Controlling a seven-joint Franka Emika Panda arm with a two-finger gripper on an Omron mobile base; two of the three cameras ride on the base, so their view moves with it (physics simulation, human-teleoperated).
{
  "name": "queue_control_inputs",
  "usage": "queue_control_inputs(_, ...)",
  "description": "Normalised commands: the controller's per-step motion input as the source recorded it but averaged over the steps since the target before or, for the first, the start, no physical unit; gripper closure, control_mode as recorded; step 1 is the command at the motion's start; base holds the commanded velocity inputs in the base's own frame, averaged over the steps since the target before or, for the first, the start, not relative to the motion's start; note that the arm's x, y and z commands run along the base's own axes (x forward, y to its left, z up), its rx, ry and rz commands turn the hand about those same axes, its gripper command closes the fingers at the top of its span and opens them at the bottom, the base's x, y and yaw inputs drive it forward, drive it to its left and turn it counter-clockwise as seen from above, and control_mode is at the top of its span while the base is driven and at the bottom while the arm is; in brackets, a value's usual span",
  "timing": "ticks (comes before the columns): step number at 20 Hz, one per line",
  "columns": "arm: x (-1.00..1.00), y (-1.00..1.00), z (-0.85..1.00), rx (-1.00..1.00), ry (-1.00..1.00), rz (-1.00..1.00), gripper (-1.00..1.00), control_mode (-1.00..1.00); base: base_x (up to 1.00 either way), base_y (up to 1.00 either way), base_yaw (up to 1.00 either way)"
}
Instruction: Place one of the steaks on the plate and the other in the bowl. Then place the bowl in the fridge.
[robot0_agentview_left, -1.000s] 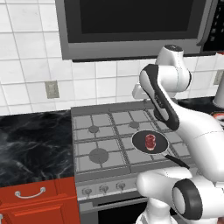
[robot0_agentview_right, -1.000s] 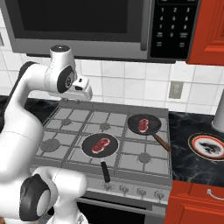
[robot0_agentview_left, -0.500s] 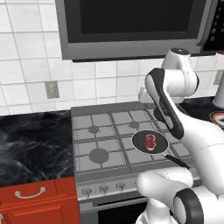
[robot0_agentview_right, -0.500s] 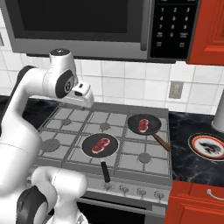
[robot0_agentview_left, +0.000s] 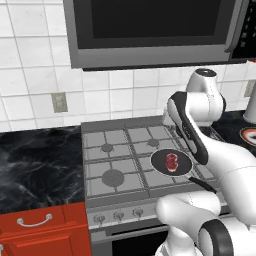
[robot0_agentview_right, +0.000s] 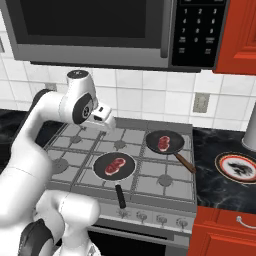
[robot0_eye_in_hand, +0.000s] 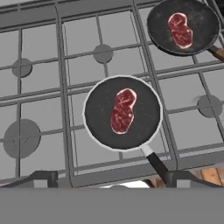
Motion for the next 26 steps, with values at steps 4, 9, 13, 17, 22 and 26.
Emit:
queue_control_inputs(4, 0.17, -0.52, -0.58, -0.02, 0.03, -0.03, -1.0, -1.0, 0.0, 0.0, 0.0)
queue_control_inputs(9, 0.24, -0.38, -0.61, -0.05, 0.08, -0.01, -1.0, -1.0, 0.0, 0.0, 0.0)
queue_control_inputs(13, 0.23, -0.09, -0.46, 0.0, 0.11, 0.0, -1.0, -1.0, 0.0, 0.0, 0.0)
queue_control_inputs(17, 0.28, 0.02, -0.29, 0.01, 0.03, 0.01, -1.0, -1.0, 0.0, 0.0, 0.0)
queue_control_inputs(22, 0.24, 0.1, -0.38, 0.0, 0.07, 0.01, -1.0, -1.0, 0.0, 0.0, 0.0)
queue_control_inputs(26, 0.06, 0.38, -0.41, 0.01, 0.06, 0.0, -1.0, -1.0, 0.0, 0.0, 0.0)
